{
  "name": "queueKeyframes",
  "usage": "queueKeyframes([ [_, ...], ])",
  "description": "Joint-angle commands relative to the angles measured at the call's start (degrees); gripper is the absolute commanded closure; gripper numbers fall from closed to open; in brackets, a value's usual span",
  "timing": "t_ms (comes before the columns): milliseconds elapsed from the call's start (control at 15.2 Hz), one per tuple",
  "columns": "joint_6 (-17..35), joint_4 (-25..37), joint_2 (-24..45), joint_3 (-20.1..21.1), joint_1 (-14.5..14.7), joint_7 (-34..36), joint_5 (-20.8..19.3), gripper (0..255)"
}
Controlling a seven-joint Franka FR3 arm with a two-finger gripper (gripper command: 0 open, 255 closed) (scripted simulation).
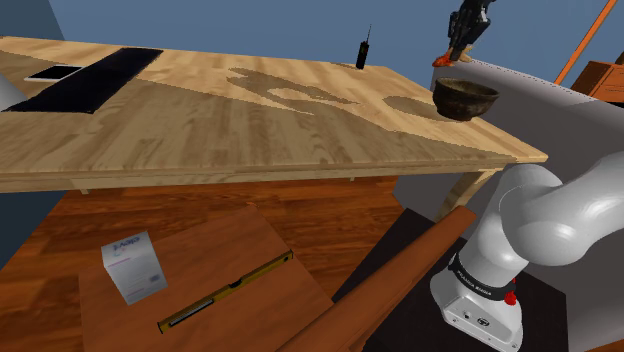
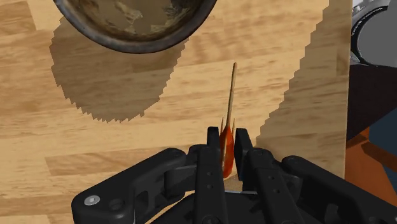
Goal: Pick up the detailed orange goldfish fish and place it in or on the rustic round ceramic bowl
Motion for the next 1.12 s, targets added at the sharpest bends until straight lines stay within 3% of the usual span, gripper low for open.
queueKeyframes([
  [0,-0.8,1.1,0.3,0.1,0.0,-0.2,0.1,255],
  [462,-0.7,7.4,3.7,-9.6,0.1,-10.8,-3.7,255],
  [858,-0.1,15.7,9.4,-20.3,2.0,-21.0,-4.9,255],
  [1056,1.9,12.1,7.8,-20.0,1.4,-20.2,-5.6,255],
])
